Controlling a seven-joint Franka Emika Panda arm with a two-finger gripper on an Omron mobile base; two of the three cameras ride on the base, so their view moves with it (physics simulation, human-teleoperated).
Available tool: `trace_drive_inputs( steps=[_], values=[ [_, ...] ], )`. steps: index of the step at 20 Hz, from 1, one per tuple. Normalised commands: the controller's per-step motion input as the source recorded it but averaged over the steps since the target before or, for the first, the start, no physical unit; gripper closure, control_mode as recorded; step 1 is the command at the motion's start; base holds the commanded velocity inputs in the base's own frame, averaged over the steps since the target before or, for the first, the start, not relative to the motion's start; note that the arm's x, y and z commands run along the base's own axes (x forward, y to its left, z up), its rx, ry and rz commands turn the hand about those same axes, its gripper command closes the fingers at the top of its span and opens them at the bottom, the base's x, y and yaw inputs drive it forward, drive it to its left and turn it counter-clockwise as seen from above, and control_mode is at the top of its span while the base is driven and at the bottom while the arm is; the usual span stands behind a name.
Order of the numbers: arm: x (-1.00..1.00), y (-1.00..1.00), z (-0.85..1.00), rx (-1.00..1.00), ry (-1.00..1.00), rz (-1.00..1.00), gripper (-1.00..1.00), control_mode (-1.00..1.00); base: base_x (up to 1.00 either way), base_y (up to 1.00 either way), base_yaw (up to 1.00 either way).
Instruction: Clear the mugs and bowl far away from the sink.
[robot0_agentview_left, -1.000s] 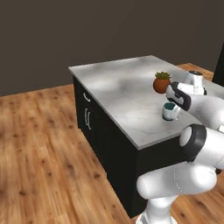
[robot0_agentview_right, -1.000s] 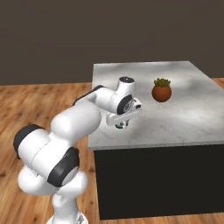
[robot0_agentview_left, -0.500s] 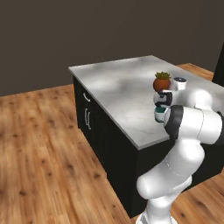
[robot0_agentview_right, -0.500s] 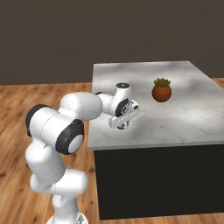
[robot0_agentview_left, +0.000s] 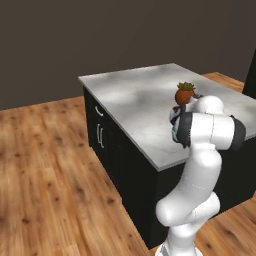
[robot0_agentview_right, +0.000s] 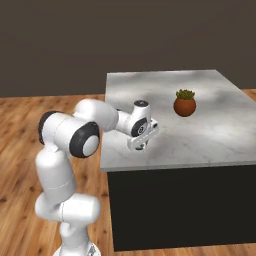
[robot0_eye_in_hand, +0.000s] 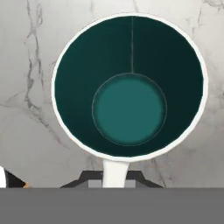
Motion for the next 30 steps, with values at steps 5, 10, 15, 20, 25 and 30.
trace_drive_inputs(
  steps=[5,10,15,20,25,30],
  values=[
    [0.33,0.02,-0.36,-0.01,0.0,0.06,1.0,-1.0,0.0,0.0,0.0],
    [0.32,0.0,-0.24,-0.01,0.0,0.04,1.0,-1.0,0.0,0.0,0.0],
    [0.08,0.0,-0.01,0.0,0.0,0.02,-1.0,-1.0,0.0,0.0,0.0],
    [-0.14,0.04,0.69,0.0,0.0,0.0,-1.0,-1.0,0.0,0.0,0.0],
    [-0.15,0.18,0.95,-0.01,0.0,0.0,-1.0,-1.0,0.0,0.0,0.0],
    [-0.35,0.18,0.92,-0.03,-0.05,0.0,-1.0,-1.0,0.0,0.0,0.0]
  ],
)
